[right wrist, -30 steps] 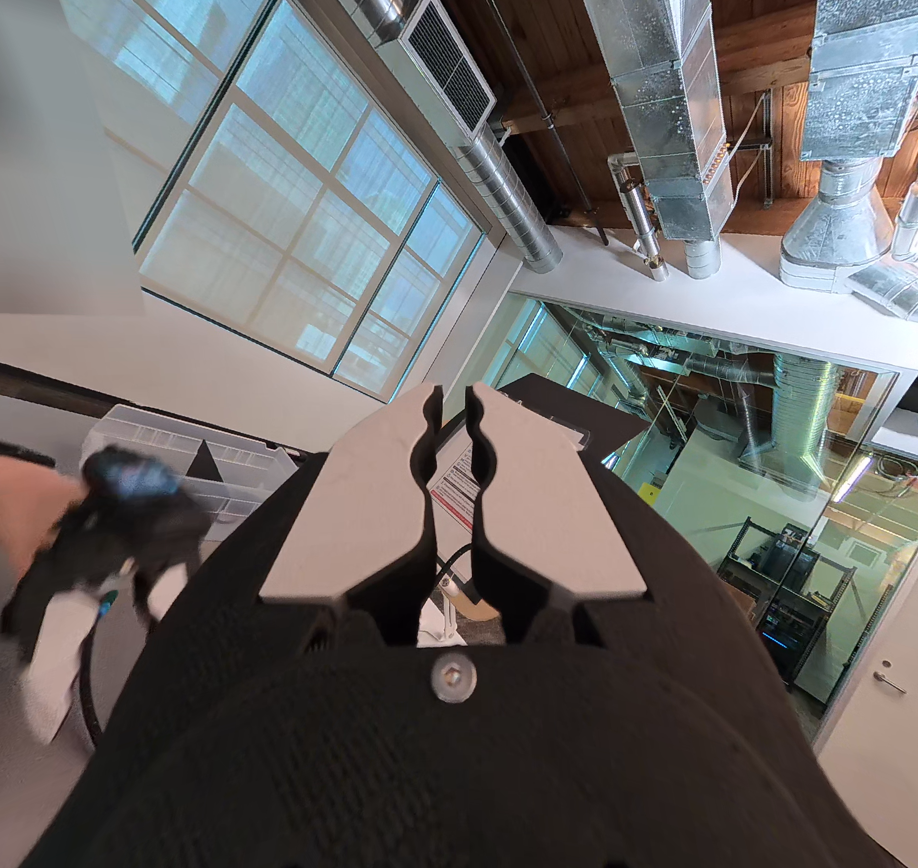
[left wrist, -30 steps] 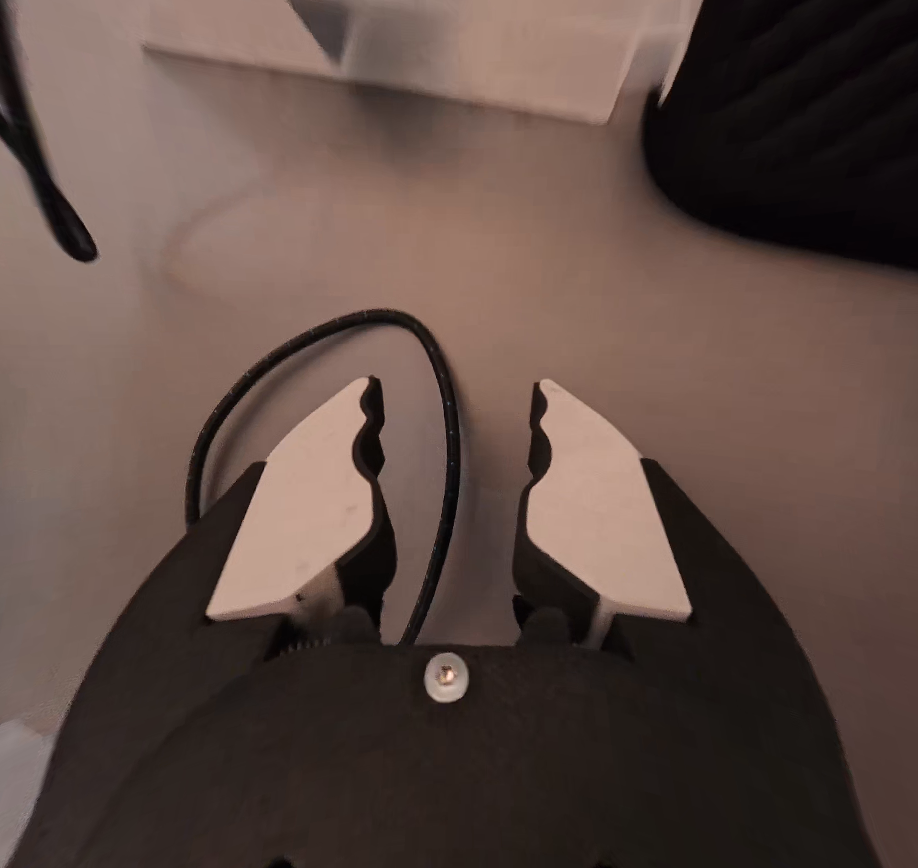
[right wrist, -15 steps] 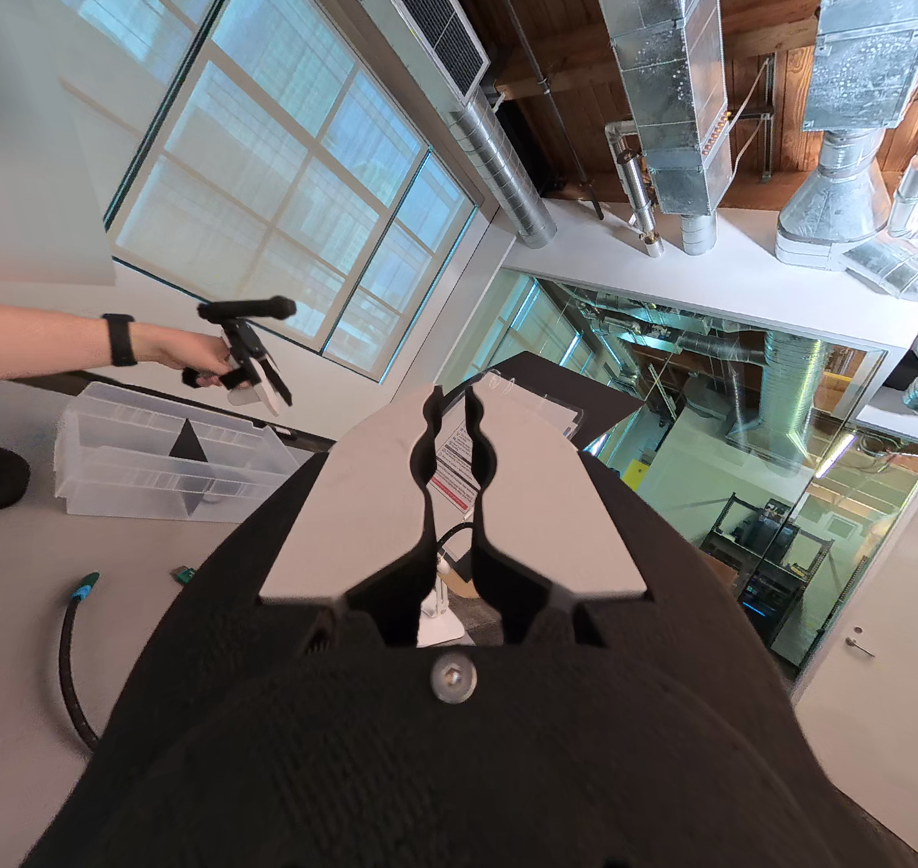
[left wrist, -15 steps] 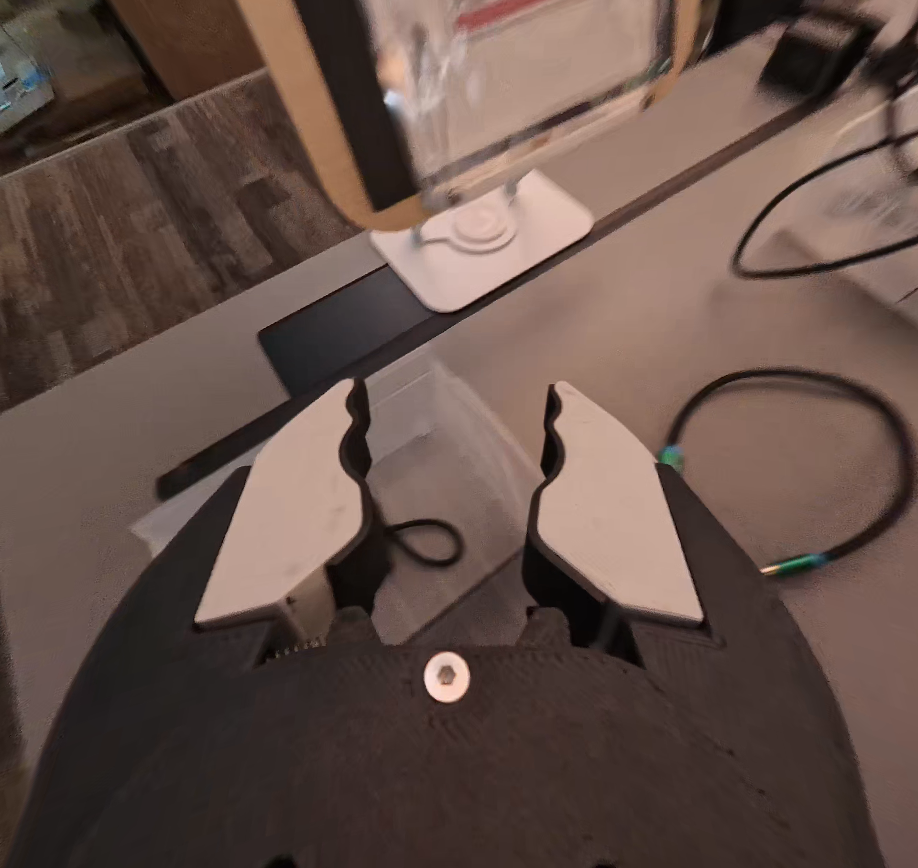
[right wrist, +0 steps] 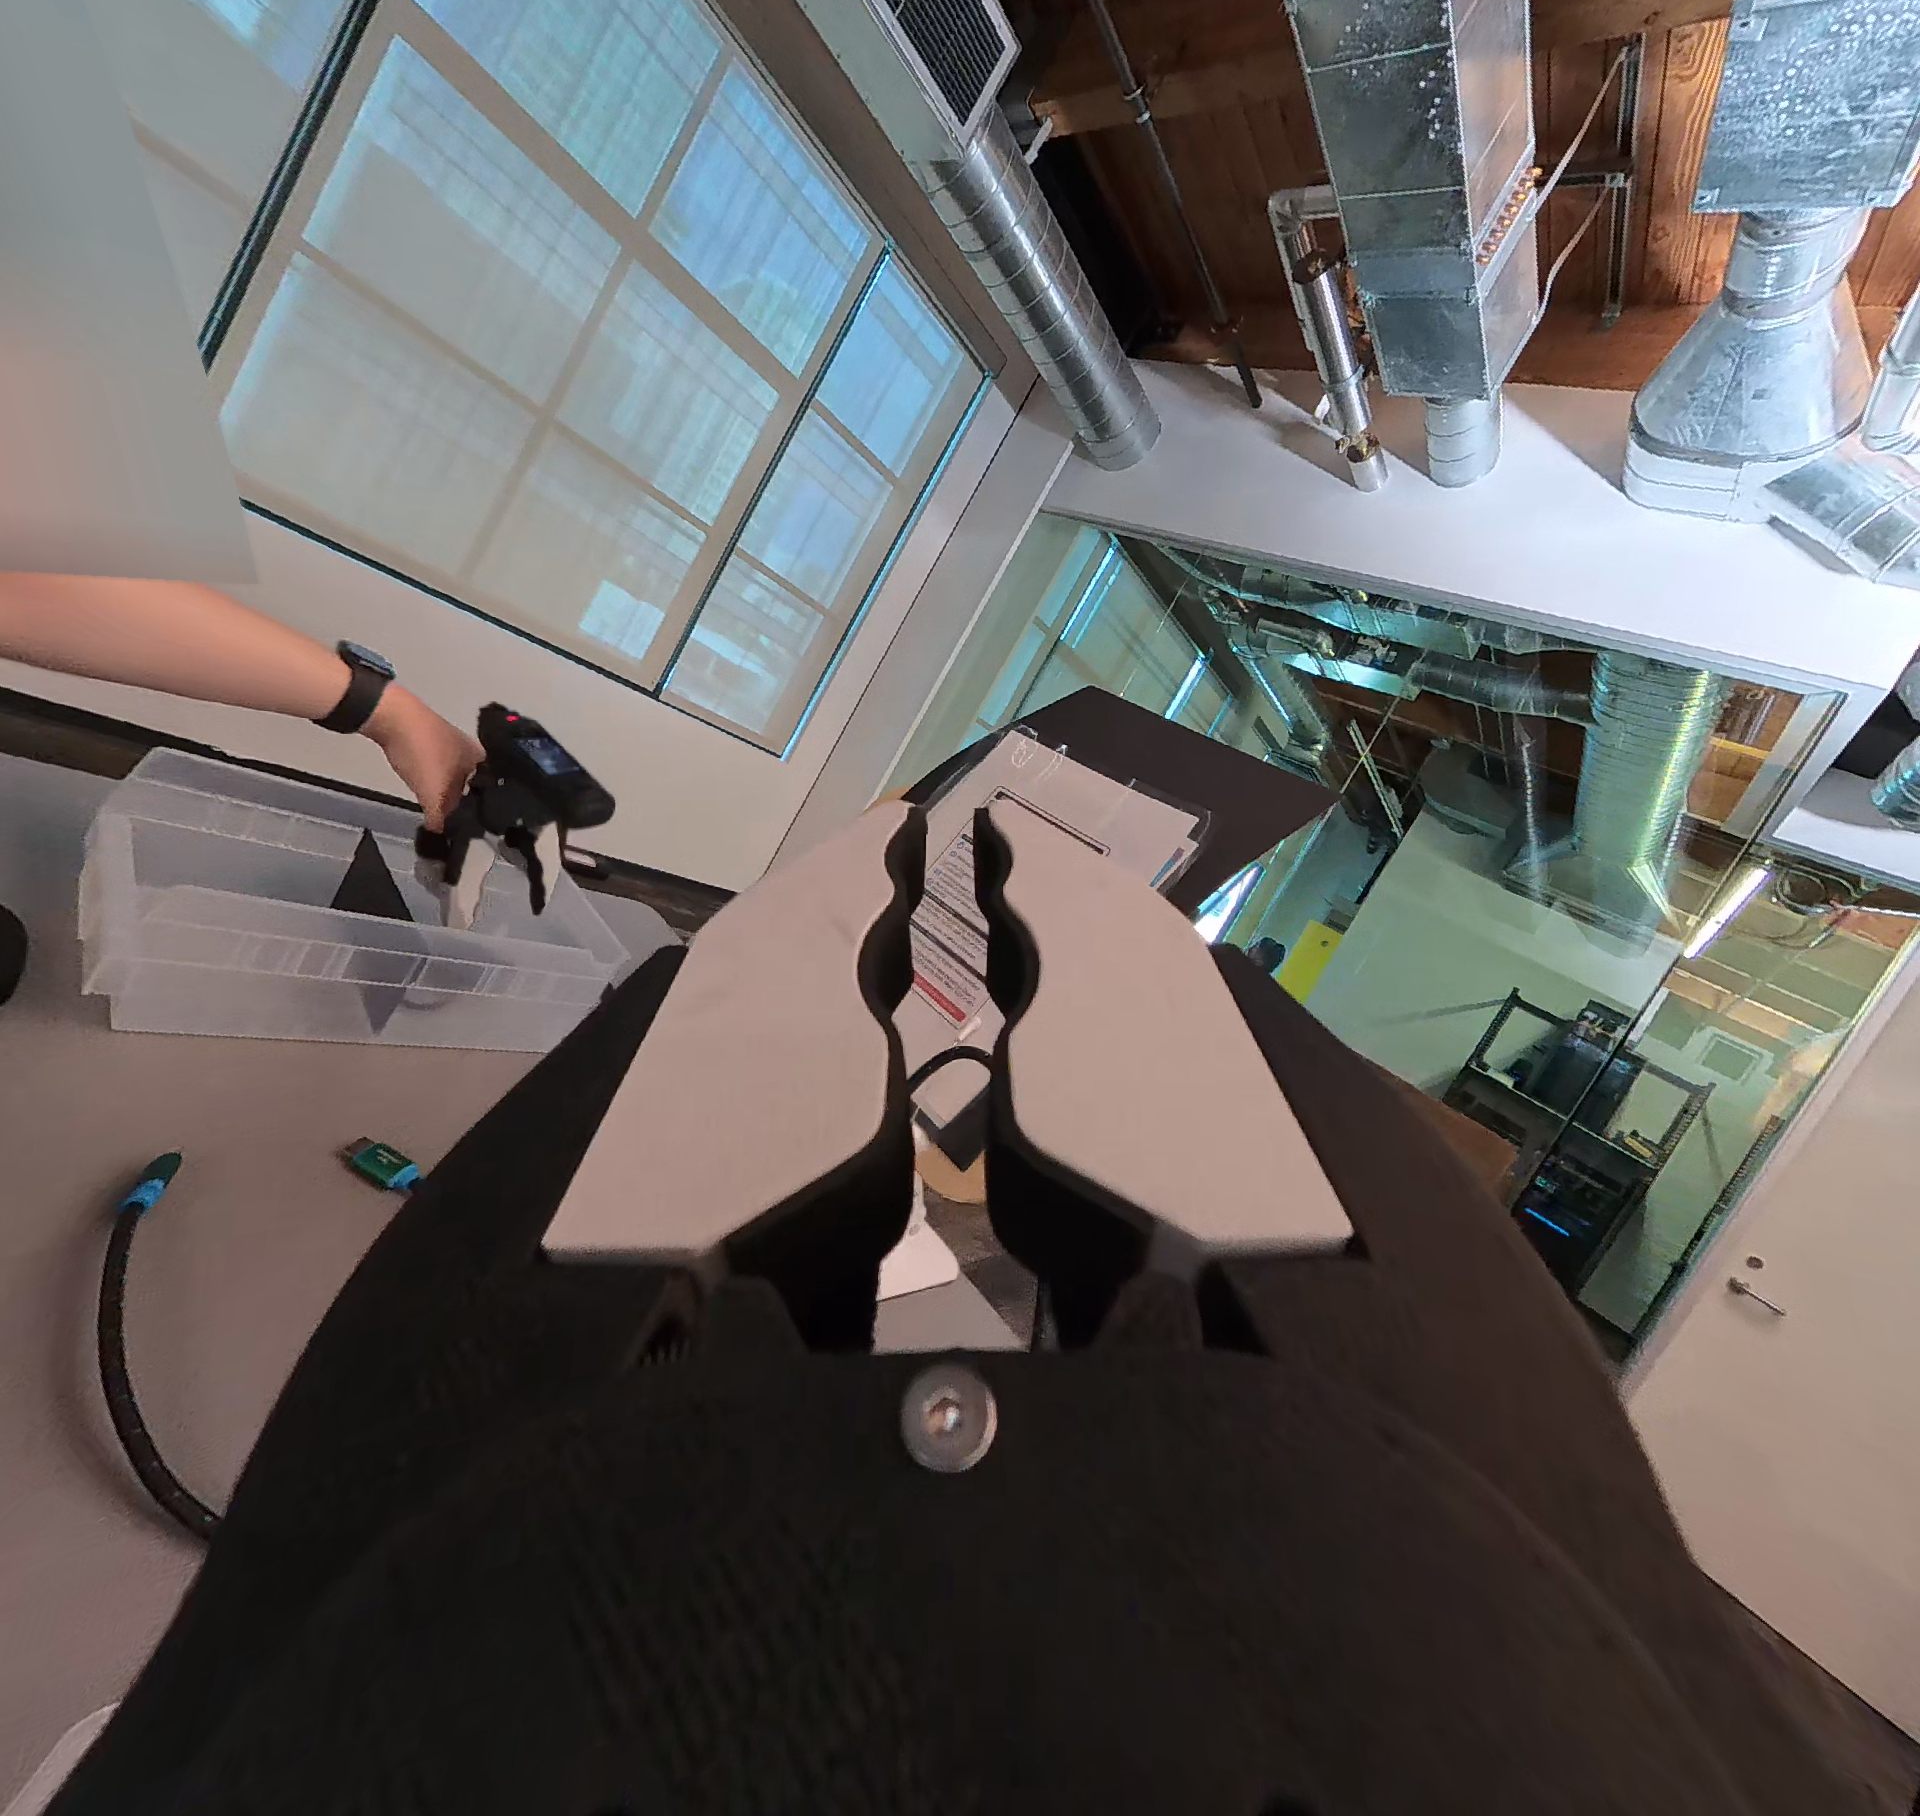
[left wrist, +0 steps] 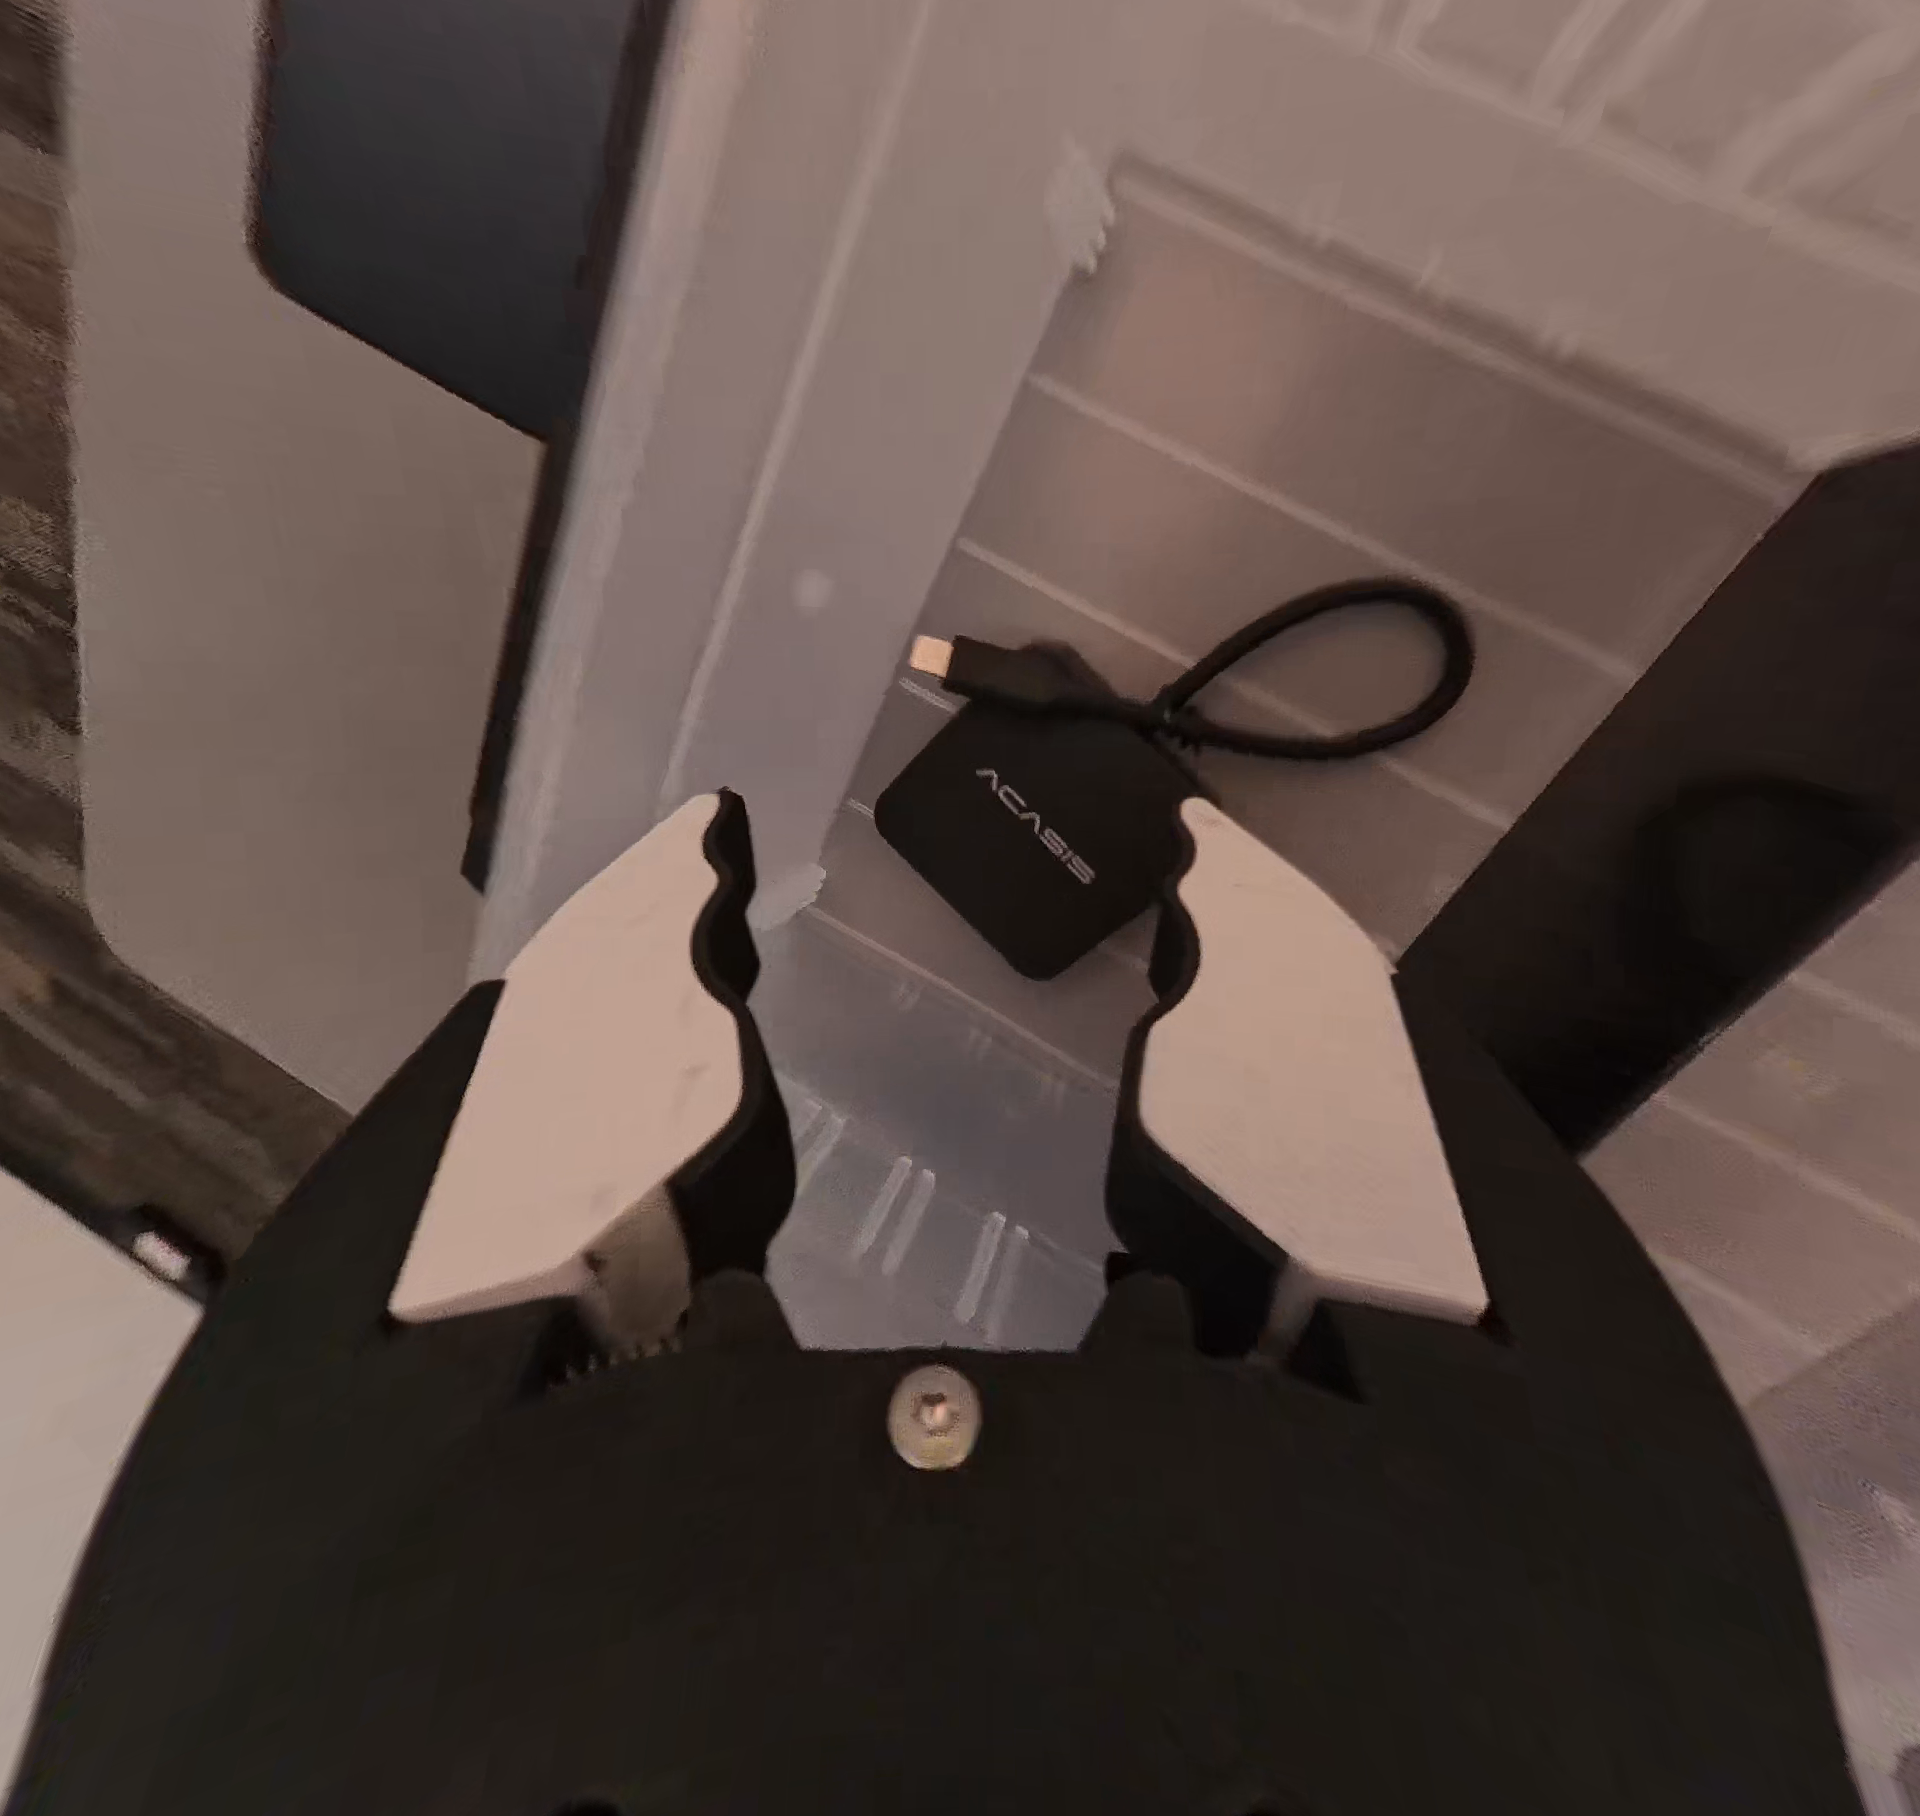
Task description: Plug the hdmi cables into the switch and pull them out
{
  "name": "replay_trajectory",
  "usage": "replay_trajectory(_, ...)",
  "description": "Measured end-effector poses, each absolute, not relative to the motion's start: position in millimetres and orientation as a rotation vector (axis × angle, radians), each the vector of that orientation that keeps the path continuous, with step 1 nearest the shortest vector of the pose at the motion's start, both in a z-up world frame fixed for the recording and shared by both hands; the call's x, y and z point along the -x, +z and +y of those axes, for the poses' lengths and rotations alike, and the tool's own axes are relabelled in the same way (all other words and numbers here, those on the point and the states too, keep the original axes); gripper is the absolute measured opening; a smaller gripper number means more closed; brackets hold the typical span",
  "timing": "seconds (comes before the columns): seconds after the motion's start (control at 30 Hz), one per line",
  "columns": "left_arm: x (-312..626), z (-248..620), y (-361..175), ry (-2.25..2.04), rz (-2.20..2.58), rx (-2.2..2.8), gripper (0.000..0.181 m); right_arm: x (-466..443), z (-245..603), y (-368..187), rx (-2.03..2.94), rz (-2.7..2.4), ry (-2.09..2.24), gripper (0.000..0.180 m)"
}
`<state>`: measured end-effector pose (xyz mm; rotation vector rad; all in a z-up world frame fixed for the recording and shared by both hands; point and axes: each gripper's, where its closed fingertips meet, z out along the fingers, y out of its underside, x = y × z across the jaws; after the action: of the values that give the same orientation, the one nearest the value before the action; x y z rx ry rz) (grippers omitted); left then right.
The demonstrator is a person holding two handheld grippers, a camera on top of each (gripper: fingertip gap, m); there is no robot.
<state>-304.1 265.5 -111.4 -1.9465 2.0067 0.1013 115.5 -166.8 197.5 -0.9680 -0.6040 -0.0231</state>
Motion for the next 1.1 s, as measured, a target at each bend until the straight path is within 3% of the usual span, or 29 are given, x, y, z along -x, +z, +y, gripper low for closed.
replay_trajectory(0.23,326.6,258.3,-148.1,0.306,2.333,1.952,0.098,-116.9,-160.8,194.2,0.979,-0.606,-0.004,0.009)
replay_trajectory(0.5,316.7,252.5,-157.5,0.285,2.563,1.757,0.09,-110.5,-144.3,186.4,1.026,-0.631,0.015,0.009)
replay_trajectory(0.73,314.8,247.0,-164.0,0.243,2.688,1.761,0.094,-99.9,-124.4,171.4,1.111,-0.685,0.012,0.009)
replay_trajectory(0.83,315.9,250.7,-162.9,0.291,2.724,1.721,0.088,-96.0,-118.4,165.4,1.138,-0.708,0.01,0.009)
replay_trajectory(0.87,315.8,252.2,-161.9,0.308,2.729,1.72,0.074,-95.1,-117.0,164.3,1.143,-0.713,0.009,0.009)
replay_trajectory(0.9,315.7,252.6,-161.7,0.321,2.736,1.722,0.072,-94.6,-115.9,163.6,1.145,-0.715,0.006,0.009)
replay_trajectory(1.1,318.8,252.8,-160.3,0.435,2.671,1.832,0.072,-93.7,-116.5,164.0,1.135,-0.719,0.029,0.009)
